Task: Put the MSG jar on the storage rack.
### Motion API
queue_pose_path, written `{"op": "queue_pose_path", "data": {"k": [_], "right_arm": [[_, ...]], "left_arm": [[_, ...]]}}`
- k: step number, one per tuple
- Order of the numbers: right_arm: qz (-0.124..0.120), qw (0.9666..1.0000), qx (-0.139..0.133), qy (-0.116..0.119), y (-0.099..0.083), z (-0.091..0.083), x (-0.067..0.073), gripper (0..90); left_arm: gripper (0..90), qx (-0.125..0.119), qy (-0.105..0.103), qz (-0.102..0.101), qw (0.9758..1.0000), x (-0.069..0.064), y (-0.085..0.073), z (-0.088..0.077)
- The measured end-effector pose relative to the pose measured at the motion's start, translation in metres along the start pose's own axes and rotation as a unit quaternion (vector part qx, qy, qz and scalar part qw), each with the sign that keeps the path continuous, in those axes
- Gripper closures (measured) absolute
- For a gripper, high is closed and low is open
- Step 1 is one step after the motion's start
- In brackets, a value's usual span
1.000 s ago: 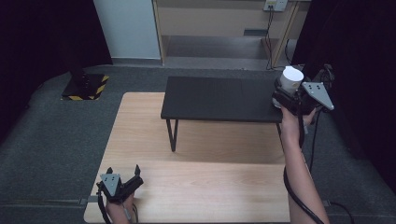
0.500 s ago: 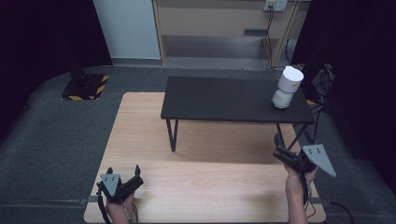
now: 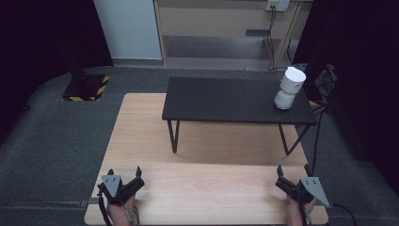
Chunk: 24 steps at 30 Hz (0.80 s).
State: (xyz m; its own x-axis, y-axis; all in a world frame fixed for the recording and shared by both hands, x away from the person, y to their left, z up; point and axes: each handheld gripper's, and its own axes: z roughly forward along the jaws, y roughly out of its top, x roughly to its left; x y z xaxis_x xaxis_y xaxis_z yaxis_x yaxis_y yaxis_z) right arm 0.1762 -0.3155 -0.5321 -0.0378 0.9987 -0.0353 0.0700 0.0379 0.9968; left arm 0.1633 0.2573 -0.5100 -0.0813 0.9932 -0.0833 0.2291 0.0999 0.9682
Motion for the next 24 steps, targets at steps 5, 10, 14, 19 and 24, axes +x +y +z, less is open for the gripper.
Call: {"op": "queue_pose_path", "data": {"k": [5, 10, 14, 19, 24], "right_arm": [[0.017, 0.9997, 0.005, 0.015, 0.0016, -0.0015, -0.0051, 0.9], [0.043, 0.9991, -0.003, -0.002, -0.0021, -0.0055, -0.0036, 0.9], [0.042, 0.9991, -0.002, 0.000, -0.0021, -0.0058, -0.0036, 0.9], [0.038, 0.9993, 0.003, 0.001, -0.0011, -0.0050, -0.0034, 0.9], [0.035, 0.9994, 0.008, 0.002, 0.0004, -0.0042, -0.0030, 0.9]], "left_arm": [[0.0, 0.002, 0.000, 0.005, 1.0000, -0.0010, 0.0003, 0.0005], [0.0, 0.001, 0.000, 0.001, 1.0000, -0.0003, 0.0000, 0.0002], [0.0, 0.000, 0.000, 0.002, 1.0000, -0.0007, -0.0002, 0.0002], [0.0, 0.000, 0.000, 0.001, 1.0000, -0.0002, -0.0002, 0.0000], [0.0, -0.001, -0.001, 0.000, 1.0000, 0.0000, -0.0005, -0.0001]]}}
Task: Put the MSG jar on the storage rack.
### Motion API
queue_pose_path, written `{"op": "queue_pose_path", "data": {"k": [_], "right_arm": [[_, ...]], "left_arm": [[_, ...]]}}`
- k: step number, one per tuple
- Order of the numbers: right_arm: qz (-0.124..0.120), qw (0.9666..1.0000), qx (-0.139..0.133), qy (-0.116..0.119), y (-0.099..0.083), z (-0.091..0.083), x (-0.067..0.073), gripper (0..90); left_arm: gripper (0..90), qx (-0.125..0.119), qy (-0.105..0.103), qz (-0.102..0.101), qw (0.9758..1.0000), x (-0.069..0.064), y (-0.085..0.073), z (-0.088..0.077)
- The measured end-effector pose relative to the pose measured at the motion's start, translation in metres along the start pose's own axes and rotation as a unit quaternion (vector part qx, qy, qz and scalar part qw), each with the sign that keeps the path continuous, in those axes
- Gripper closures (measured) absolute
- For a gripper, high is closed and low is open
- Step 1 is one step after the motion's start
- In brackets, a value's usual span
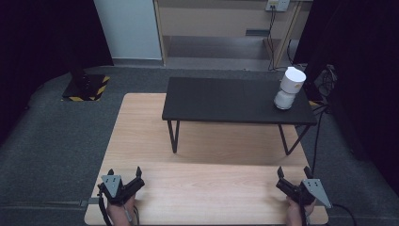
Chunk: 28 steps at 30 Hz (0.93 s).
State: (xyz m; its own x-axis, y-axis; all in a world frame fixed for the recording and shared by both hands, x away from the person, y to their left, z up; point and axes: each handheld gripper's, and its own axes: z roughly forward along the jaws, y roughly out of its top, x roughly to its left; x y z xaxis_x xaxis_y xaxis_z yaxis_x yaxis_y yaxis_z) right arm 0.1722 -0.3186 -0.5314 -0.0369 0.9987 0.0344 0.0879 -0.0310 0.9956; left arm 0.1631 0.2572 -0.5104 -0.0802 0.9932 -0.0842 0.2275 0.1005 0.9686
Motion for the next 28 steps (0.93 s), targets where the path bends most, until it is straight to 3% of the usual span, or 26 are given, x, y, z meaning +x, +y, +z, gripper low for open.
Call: {"op": "queue_pose_path", "data": {"k": [28], "right_arm": [[-0.010, 0.9998, 0.014, 0.003, 0.0037, 0.0020, 0.0013, 0.9]], "left_arm": [[0.0, -0.005, -0.001, -0.005, 1.0000, 0.0012, -0.0014, -0.0010]]}}
